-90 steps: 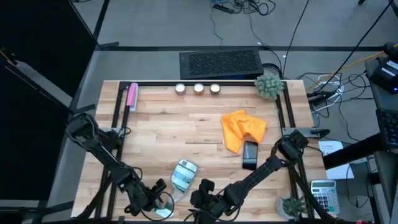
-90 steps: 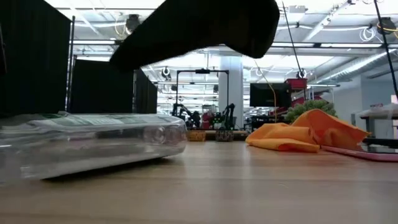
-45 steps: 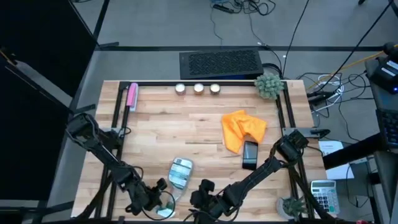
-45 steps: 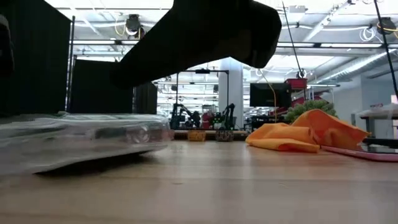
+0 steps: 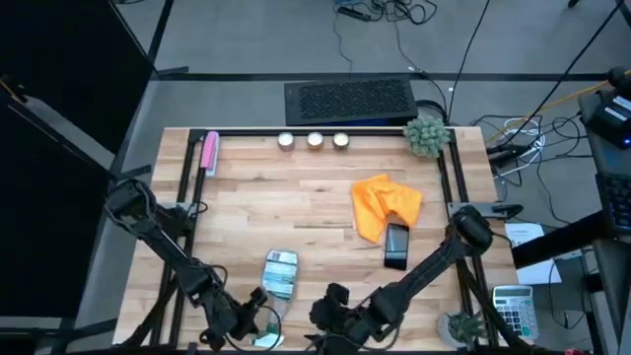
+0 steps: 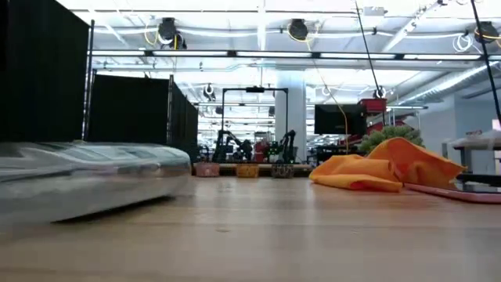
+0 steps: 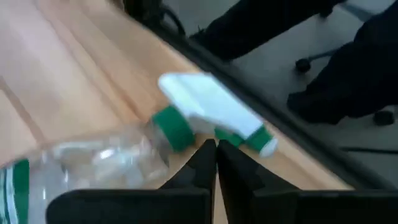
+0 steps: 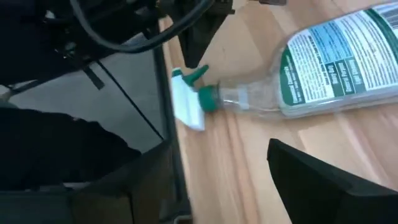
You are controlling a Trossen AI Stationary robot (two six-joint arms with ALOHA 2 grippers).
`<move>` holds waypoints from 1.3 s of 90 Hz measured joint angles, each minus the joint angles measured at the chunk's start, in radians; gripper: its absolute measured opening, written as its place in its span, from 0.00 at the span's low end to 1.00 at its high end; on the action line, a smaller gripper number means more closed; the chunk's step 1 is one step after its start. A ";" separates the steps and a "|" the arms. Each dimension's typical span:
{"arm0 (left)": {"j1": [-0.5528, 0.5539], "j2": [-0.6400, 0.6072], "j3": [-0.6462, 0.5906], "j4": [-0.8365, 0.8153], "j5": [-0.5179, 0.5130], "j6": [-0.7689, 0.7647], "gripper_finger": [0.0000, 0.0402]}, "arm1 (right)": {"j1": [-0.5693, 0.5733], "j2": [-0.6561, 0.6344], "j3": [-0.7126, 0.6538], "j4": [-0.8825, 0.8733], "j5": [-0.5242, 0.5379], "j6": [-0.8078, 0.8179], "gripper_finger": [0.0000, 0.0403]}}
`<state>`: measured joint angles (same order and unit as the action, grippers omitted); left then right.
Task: Apply microfiber cloth
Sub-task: Adjust the spray bottle
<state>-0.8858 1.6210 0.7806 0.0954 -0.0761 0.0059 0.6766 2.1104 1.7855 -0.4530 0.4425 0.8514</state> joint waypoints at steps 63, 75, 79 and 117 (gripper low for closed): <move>-0.014 -0.131 0.016 -0.445 -0.278 -0.296 0.00 | -0.075 0.188 -0.002 -0.003 0.049 0.141 0.61; -0.026 -0.111 0.016 -0.412 -0.273 -0.290 0.00 | -0.099 0.226 -0.002 0.106 -0.095 0.189 0.61; -0.034 -0.105 0.016 -0.407 -0.270 -0.290 0.00 | -0.098 0.233 -0.002 0.163 -0.097 0.199 0.61; -0.034 0.062 0.015 -0.193 -0.255 -0.176 0.00 | -0.131 0.303 0.000 0.319 -0.074 0.521 0.61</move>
<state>-0.9197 1.6828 0.7956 -0.0976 -0.3313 -0.1705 0.5459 2.4133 1.7856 -0.1343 0.3687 1.3729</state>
